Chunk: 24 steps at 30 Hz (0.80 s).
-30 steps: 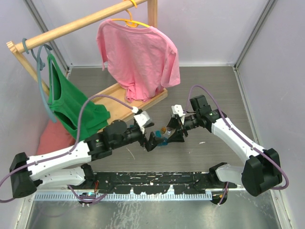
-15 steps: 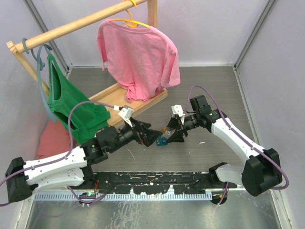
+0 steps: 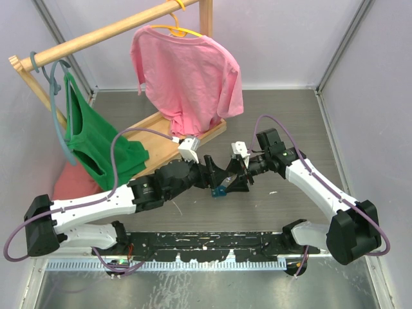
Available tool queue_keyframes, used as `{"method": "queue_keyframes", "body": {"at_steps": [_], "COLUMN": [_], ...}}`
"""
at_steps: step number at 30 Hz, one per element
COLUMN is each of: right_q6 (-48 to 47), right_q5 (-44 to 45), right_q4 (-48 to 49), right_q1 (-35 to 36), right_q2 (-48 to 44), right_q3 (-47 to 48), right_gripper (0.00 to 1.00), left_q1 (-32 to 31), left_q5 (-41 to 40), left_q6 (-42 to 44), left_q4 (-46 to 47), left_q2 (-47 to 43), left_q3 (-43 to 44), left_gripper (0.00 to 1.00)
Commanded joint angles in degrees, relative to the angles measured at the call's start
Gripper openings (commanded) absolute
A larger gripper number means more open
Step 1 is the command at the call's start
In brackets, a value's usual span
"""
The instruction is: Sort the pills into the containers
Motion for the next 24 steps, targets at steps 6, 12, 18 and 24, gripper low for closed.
{"method": "queue_keyframes", "body": {"at_steps": [6, 12, 18, 24], "right_q6": [0.64, 0.63, 0.69, 0.68], "right_q5": [-1.07, -1.08, -1.05, -1.06], "right_q4": [0.58, 0.57, 0.58, 0.58], "right_q1": [-0.15, -0.17, -0.13, -0.09], "right_q2": [-0.63, -0.6, -0.62, -0.71], "right_q3": [2.29, 2.29, 2.29, 2.29], "right_gripper": [0.01, 0.01, 0.01, 0.01], "left_q1": [-0.91, -0.92, -0.93, -0.93], "left_q5": [-0.72, 0.37, 2.1, 3.6], "left_q6": [-1.8, -1.85, -1.5, -0.05], "left_q4": [-2.57, -2.33, -2.0, -1.46], "left_q2": [2.43, 2.92, 2.7, 2.06], "left_q3": [4.43, 4.6, 4.54, 4.06], "left_gripper": [0.64, 0.55, 0.43, 0.44]}}
